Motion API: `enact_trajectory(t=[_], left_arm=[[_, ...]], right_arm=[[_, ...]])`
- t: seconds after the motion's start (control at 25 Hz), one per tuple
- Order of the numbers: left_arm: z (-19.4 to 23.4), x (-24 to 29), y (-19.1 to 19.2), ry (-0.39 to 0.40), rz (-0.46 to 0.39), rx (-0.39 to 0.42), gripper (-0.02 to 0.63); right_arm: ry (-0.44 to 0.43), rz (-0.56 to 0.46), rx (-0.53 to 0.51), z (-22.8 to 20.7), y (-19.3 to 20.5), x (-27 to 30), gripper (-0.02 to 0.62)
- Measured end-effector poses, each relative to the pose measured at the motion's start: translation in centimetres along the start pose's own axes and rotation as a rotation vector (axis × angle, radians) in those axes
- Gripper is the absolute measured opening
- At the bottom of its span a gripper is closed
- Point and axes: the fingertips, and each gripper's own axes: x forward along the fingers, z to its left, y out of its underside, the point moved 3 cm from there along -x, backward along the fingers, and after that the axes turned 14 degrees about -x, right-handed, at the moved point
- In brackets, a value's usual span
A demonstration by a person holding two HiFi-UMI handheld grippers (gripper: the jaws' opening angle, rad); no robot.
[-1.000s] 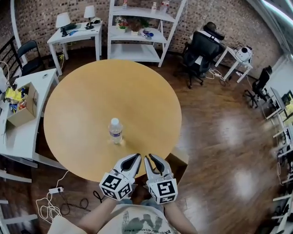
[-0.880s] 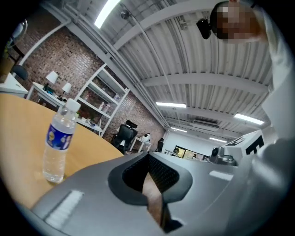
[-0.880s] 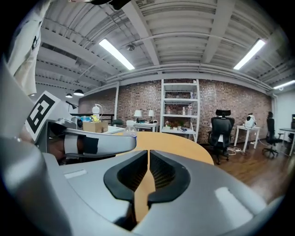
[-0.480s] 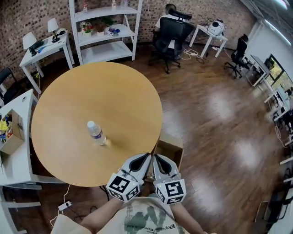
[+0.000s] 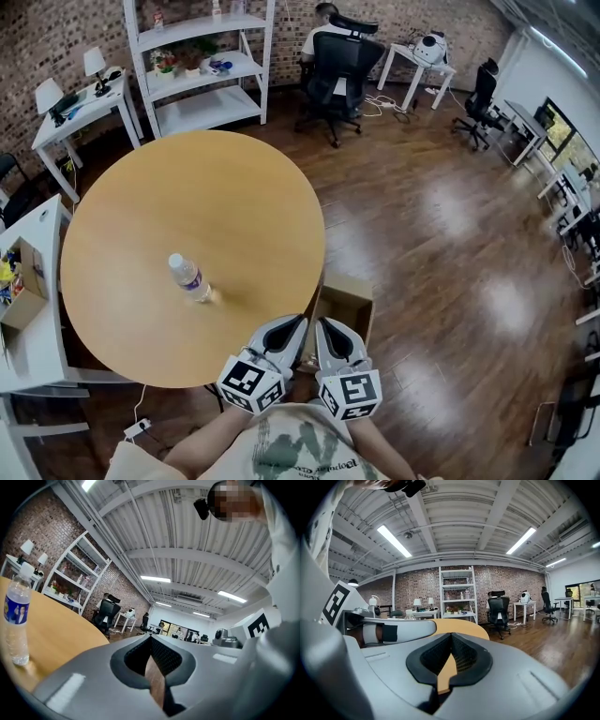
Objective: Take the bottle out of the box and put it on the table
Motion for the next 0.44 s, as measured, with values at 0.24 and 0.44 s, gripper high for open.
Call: enact_trajectory(t=[0.24,0.44], left_arm=[[0.63,0.03,0.10,-0.011,0.003,-0.006,-0.003],[0.16,0.35,0.11,-0.006,0.003,-0.009,-0.003]], right_arm=[[-0.004,-0.002,0.016,-0.01,0.45,0.30,-0.002],[-0.006,0.002,0.022,-0.33,0.58,-0.04,-0.001]])
